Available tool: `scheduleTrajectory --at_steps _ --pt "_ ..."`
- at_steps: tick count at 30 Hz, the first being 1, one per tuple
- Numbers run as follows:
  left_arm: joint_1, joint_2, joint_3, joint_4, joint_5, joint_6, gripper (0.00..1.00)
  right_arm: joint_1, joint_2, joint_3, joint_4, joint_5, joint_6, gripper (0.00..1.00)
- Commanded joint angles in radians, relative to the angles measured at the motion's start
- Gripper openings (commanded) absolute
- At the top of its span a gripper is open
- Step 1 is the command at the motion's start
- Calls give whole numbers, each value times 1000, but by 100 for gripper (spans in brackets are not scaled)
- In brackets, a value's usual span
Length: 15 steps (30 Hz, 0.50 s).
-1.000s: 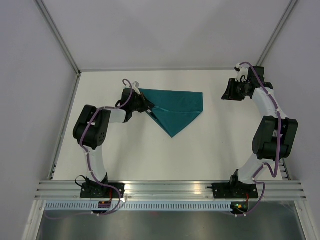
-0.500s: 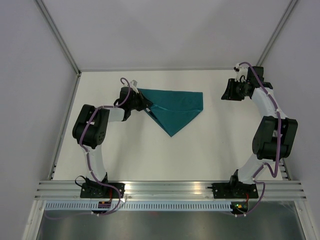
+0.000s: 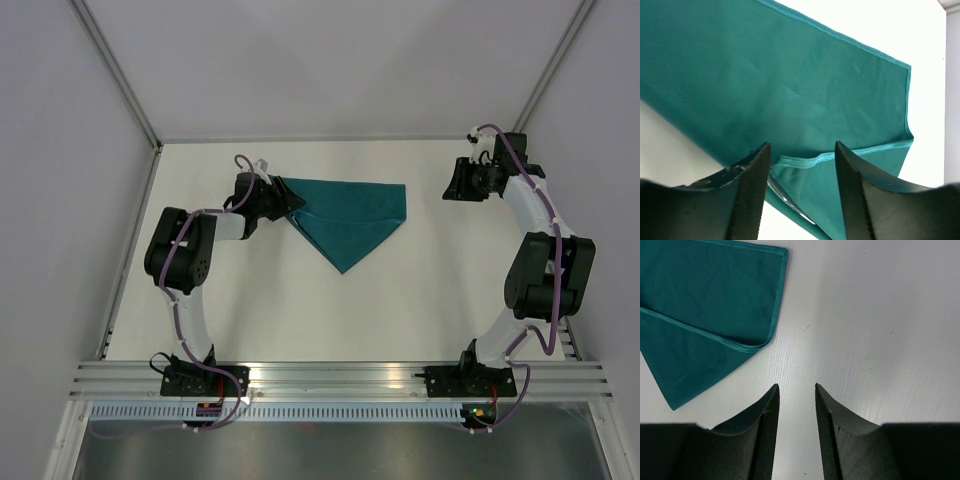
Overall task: Fold the napkin, place the utensils inside, and roll it up
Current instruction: Fold the napkin
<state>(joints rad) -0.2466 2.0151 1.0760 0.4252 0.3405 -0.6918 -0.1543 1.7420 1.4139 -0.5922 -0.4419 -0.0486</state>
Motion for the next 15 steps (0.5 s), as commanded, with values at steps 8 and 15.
scheduleTrajectory --at_steps 8,15 --pt "121 -150 -7 -35 -124 -5 64 2 -24 13 3 0 -7 41" --pt "152 -122 47 -155 -247 3 64 4 -22 14 0 -8 -4 41"
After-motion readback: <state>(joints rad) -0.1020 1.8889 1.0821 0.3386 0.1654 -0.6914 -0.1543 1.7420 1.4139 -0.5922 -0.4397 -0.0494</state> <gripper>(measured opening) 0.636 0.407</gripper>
